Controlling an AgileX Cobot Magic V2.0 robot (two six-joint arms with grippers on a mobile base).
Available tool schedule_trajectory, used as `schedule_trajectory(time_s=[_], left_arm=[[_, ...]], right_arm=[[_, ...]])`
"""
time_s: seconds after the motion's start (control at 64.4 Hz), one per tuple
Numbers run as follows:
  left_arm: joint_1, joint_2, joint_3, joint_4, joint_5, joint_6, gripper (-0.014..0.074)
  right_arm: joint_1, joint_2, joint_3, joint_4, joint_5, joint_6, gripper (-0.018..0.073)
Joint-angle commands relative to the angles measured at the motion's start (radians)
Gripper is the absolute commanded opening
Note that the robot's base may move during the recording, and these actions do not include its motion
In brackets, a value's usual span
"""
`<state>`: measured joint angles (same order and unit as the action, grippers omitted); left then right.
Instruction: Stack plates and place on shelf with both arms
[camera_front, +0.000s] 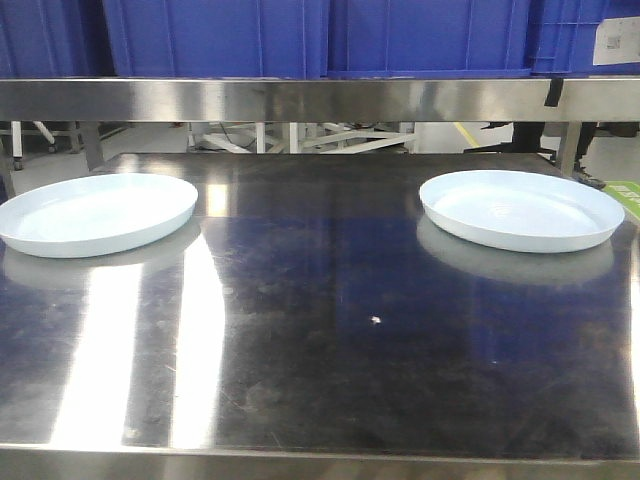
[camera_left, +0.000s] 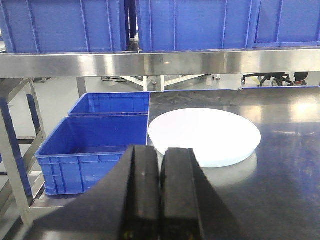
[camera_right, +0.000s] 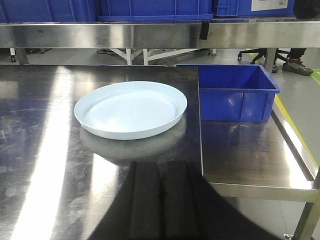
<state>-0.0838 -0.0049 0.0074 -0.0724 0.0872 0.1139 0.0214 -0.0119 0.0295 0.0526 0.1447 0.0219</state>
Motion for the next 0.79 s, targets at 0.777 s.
schedule_trajectory(time_s=[0.777], left_arm=[[-0.001, 0.109, -0.268, -0.078, 0.083, -0.005, 0.009]], right_arm=[[-0.006, -0.018, 0.0, -0.002, -0.083, 0.0, 0.0055]])
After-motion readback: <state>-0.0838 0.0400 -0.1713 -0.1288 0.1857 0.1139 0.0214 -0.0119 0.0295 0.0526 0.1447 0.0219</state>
